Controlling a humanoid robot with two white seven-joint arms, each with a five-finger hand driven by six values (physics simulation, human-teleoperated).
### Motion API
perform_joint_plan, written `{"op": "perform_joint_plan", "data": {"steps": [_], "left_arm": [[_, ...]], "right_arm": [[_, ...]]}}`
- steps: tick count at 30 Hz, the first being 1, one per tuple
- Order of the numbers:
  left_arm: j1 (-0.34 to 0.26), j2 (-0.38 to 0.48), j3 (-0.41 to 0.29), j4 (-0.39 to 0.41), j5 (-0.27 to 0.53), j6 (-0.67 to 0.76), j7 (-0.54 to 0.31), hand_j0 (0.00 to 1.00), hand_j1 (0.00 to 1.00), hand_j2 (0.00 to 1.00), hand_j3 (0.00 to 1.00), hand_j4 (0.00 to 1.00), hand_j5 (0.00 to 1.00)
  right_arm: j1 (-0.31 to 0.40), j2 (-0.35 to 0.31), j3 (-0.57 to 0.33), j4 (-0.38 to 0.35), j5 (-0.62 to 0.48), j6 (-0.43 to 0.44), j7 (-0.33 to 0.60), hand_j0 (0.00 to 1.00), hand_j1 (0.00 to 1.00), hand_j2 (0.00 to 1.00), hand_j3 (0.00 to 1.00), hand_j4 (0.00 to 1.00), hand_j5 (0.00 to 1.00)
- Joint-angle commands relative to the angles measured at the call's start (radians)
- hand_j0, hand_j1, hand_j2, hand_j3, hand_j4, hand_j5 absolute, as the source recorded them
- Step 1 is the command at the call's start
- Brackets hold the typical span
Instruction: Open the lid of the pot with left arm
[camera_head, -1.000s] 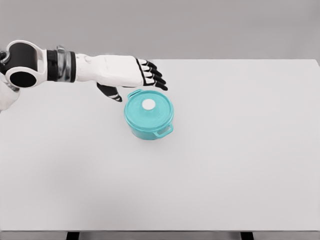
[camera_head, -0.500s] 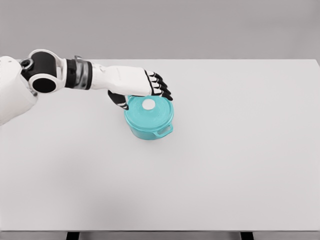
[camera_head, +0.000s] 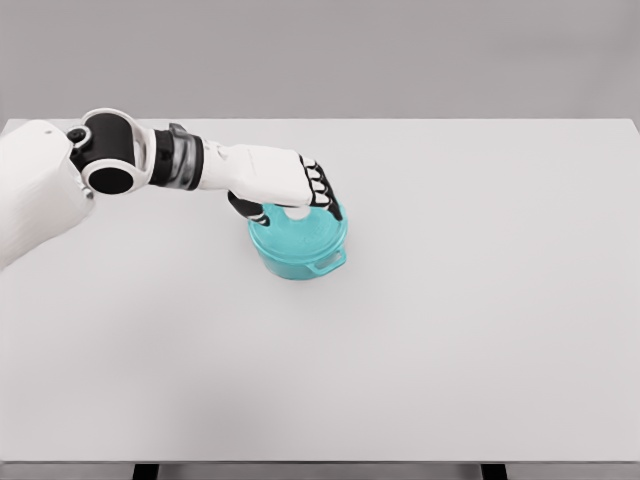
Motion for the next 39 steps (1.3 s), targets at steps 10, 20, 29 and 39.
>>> {"op": "perform_joint_plan", "data": {"steps": [10,20,29,39], "left_arm": [[0.011,-0.004,-0.007,0.039,-0.015,0.002,0.000,0.80,0.80,0.80,0.80,0.80,0.80],[0.009,-0.002,-0.002,0.036,-0.012,0.002,-0.001,0.73,0.73,0.73,0.73,0.73,0.73],[0.008,-0.007,0.007,0.033,-0.011,0.002,-0.001,0.67,0.67,0.67,0.67,0.67,0.67],[0.008,-0.012,0.003,0.034,-0.014,0.002,-0.001,0.51,0.51,0.51,0.51,0.51,0.51]], "right_arm": [[0.000,0.000,0.000,0.000,0.000,0.000,0.000,1.00,1.00,1.00,1.00,1.00,1.00],[0.000,0.000,0.000,0.000,0.000,0.000,0.001,1.00,1.00,1.00,1.00,1.00,1.00],[0.000,0.000,0.000,0.000,0.000,0.000,0.001,1.00,1.00,1.00,1.00,1.00,1.00],[0.000,0.000,0.000,0.000,0.000,0.000,0.000,1.00,1.00,1.00,1.00,1.00,1.00]]}}
